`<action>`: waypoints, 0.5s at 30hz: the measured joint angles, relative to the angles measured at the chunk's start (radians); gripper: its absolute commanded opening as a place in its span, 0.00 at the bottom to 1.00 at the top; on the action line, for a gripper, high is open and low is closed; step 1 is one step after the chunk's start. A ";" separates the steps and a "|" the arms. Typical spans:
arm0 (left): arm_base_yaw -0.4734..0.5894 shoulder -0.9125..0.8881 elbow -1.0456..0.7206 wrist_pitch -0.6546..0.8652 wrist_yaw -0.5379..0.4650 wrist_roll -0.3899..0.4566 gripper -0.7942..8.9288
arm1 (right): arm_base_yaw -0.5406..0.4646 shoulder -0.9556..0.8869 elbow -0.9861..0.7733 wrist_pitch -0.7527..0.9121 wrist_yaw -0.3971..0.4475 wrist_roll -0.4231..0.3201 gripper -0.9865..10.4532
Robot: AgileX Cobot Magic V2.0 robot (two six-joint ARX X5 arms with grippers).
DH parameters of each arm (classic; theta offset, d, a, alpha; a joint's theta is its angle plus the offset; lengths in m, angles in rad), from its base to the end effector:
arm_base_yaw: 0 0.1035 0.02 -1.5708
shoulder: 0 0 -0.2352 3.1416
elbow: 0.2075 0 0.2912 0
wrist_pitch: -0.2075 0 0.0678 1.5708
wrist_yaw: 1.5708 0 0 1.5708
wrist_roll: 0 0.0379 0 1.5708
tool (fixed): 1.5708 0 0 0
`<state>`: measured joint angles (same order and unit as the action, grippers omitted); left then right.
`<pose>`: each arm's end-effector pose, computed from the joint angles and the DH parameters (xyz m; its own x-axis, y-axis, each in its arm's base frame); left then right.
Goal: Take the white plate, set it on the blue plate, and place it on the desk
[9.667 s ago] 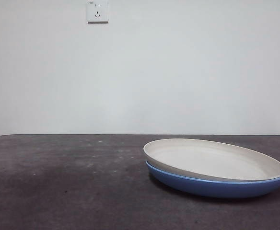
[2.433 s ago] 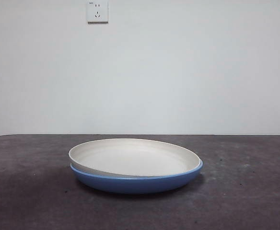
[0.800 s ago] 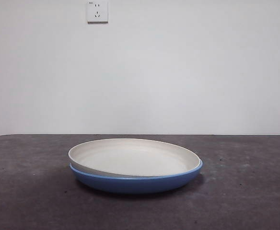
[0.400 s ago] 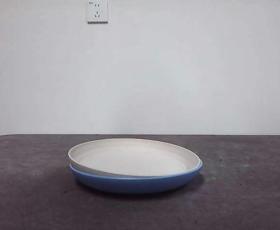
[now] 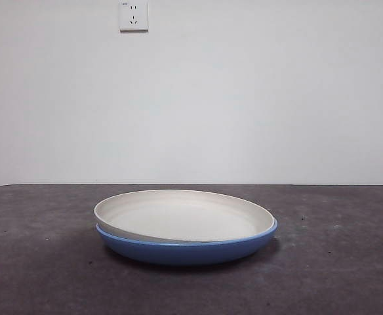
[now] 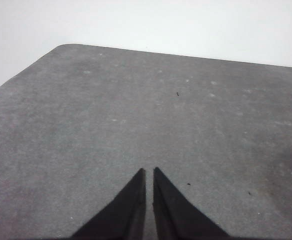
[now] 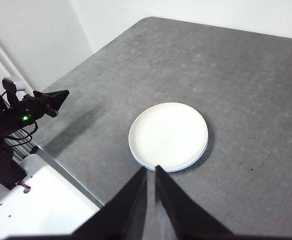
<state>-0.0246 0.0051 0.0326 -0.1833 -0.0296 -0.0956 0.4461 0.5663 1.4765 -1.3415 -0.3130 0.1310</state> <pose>0.1724 -0.0031 0.1561 0.9879 0.0053 -0.1551 -0.0194 0.9958 -0.0897 0.0341 0.0292 0.4481 0.6469 0.6507 -0.3977 -0.6079 0.7549 0.2463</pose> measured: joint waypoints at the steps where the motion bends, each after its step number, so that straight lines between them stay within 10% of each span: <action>1: 0.000 0.000 0.000 0.000 0.000 0.000 0.11 | 0.000 0.000 0.000 0.000 0.000 0.000 0.11; 15: 0.000 0.000 0.000 0.000 0.000 0.000 0.11 | -0.112 0.000 -0.009 0.000 0.000 -0.025 0.11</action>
<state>-0.0246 0.0051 0.0326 -0.1833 -0.0296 -0.0956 0.3340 0.5659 1.4677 -1.3411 -0.3130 0.1059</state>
